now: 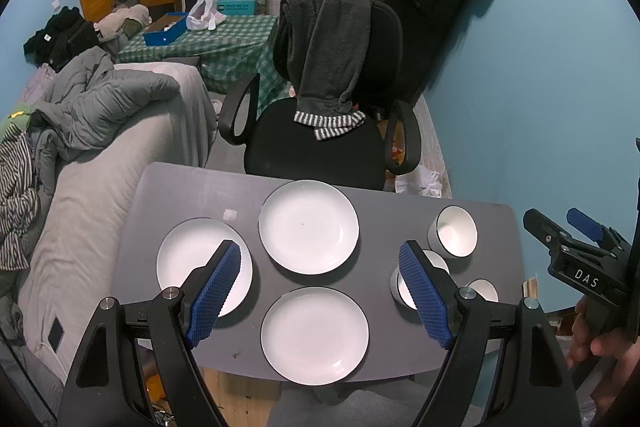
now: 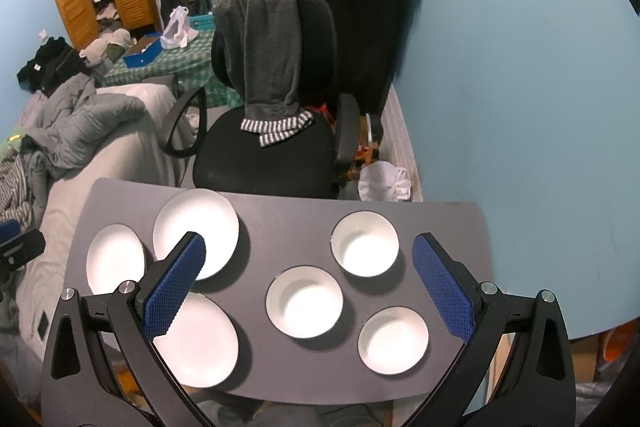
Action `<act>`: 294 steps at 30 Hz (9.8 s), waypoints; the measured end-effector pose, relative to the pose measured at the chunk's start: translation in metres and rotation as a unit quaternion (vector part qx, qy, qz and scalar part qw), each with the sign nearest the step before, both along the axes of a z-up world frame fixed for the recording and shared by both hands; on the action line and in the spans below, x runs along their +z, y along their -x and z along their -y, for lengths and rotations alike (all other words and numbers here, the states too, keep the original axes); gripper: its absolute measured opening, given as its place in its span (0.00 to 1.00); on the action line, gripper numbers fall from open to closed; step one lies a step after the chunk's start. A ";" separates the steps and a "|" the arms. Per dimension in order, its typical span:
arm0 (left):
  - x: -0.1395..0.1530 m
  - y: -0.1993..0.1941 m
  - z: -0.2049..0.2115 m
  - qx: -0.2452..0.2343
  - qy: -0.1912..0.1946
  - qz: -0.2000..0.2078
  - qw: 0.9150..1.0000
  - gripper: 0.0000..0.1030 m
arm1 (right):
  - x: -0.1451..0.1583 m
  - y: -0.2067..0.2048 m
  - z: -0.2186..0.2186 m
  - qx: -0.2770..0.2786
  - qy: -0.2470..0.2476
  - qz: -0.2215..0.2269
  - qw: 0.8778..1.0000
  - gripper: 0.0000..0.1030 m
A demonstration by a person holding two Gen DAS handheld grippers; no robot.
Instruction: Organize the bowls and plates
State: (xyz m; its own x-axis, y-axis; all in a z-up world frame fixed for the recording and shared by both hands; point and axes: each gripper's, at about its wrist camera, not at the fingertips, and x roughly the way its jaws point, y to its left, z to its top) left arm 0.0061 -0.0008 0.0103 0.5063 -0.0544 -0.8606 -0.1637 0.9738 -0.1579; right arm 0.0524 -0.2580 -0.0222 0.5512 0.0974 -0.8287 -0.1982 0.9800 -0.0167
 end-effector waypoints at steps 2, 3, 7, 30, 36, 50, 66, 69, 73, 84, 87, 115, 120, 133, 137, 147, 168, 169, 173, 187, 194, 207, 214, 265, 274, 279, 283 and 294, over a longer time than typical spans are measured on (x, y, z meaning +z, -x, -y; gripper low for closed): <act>0.000 0.000 0.000 0.000 0.001 0.000 1.000 0.80 | 0.000 0.000 0.000 0.000 0.000 0.000 1.000 0.98; 0.000 0.000 0.000 0.000 0.000 0.000 1.000 0.80 | 0.000 0.000 0.000 0.000 0.000 0.000 1.000 0.98; 0.000 0.000 0.000 -0.002 -0.001 0.000 1.000 0.80 | 0.000 0.000 0.000 0.000 0.000 0.000 1.000 0.98; 0.000 -0.001 -0.001 -0.001 0.001 0.000 1.000 0.80 | -0.001 0.000 -0.001 0.000 -0.001 0.000 1.000 0.98; 0.000 0.000 -0.001 -0.001 0.001 0.000 1.000 0.80 | -0.001 -0.001 -0.002 0.001 0.000 -0.001 1.000 0.98; -0.004 -0.002 -0.005 0.010 0.002 -0.001 1.000 0.80 | 0.000 -0.001 -0.008 0.003 0.003 -0.002 1.000 0.98; -0.025 0.014 -0.027 0.039 -0.023 -0.015 0.999 0.80 | -0.019 -0.001 -0.030 0.073 -0.006 -0.006 0.997 0.98; -0.033 0.019 -0.035 0.050 -0.027 -0.024 0.998 0.80 | -0.025 -0.002 -0.040 0.099 0.000 -0.006 0.995 0.98; -0.048 0.028 -0.046 0.066 -0.027 -0.036 0.997 0.80 | -0.035 -0.001 -0.059 0.140 -0.005 -0.011 0.990 0.98; -0.086 0.044 -0.061 0.083 -0.066 -0.069 0.992 0.80 | -0.087 -0.002 -0.098 0.217 -0.018 -0.066 0.974 0.98; -0.097 0.046 -0.061 0.080 -0.071 -0.077 0.991 0.80 | -0.098 -0.003 -0.106 0.234 -0.012 -0.075 0.969 0.98; -0.235 0.055 -0.059 0.085 0.029 -0.179 0.980 0.80 | -0.230 0.008 -0.135 0.291 0.019 -0.182 0.939 0.93; -0.249 0.052 -0.053 0.082 0.034 -0.196 0.977 0.80 | -0.245 0.008 -0.135 0.291 0.027 -0.191 0.937 0.93; -0.266 0.051 -0.052 0.095 0.079 -0.217 0.968 0.73 | -0.261 0.016 -0.132 0.289 0.009 -0.227 0.930 0.76; -0.275 0.053 -0.054 0.103 0.095 -0.228 0.964 0.57 | -0.268 0.018 -0.131 0.286 0.004 -0.244 0.927 0.64; -0.293 0.056 -0.056 0.118 0.124 -0.240 0.956 0.37 | -0.281 0.025 -0.129 0.280 0.002 -0.281 0.918 0.42; -0.311 0.062 -0.061 0.099 0.141 -0.250 0.953 0.18 | -0.285 0.023 -0.126 0.231 -0.046 -0.318 0.918 0.19; -0.312 0.062 -0.063 0.101 0.144 -0.251 0.952 0.17 | -0.285 0.023 -0.125 0.230 -0.049 -0.319 0.918 0.19; -0.311 0.053 -0.057 0.103 0.146 -0.255 0.950 0.17 | -0.286 0.023 -0.126 0.224 -0.053 -0.325 0.917 0.18; -0.295 0.037 -0.043 0.087 0.130 -0.254 0.954 0.17 | -0.278 0.014 -0.113 0.209 -0.060 -0.331 0.918 0.17; -0.279 0.027 -0.043 0.082 0.125 -0.243 0.958 0.17 | -0.265 0.006 -0.104 0.195 -0.069 -0.327 0.922 0.17; -0.254 -0.015 -0.055 0.064 0.111 -0.219 0.967 0.17 | -0.244 -0.018 -0.097 0.182 -0.082 -0.298 0.933 0.17; -0.247 -0.047 -0.049 0.042 0.095 -0.207 0.973 0.17 | -0.237 -0.040 -0.094 0.167 -0.094 -0.290 0.938 0.17; -0.272 -0.161 -0.082 0.017 0.059 -0.238 0.969 0.17 | -0.261 -0.132 -0.134 0.084 -0.082 -0.336 0.935 0.21; -0.272 -0.155 -0.078 0.017 0.066 -0.239 0.969 0.17 | -0.258 -0.132 -0.149 0.093 -0.043 -0.360 0.927 0.44; -0.268 -0.149 -0.079 0.020 0.068 -0.236 0.969 0.20 | -0.258 -0.131 -0.155 0.099 -0.017 -0.366 0.925 0.48; -0.265 -0.142 -0.080 0.025 0.076 -0.234 0.969 0.20 | -0.254 -0.132 -0.156 0.088 0.002 -0.364 0.927 0.51; -0.246 -0.118 -0.089 0.050 0.083 -0.212 0.972 0.26 | -0.235 -0.123 -0.169 0.105 0.034 -0.326 0.939 0.57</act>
State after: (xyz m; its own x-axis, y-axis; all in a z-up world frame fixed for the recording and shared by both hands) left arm 0.1242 0.0884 -0.2360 0.1170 -0.1786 -0.9769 -0.3416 0.9164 -0.2084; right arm 0.1754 -0.0892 -0.2577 -0.1002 0.0828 -0.9915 -0.3773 0.9189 0.1149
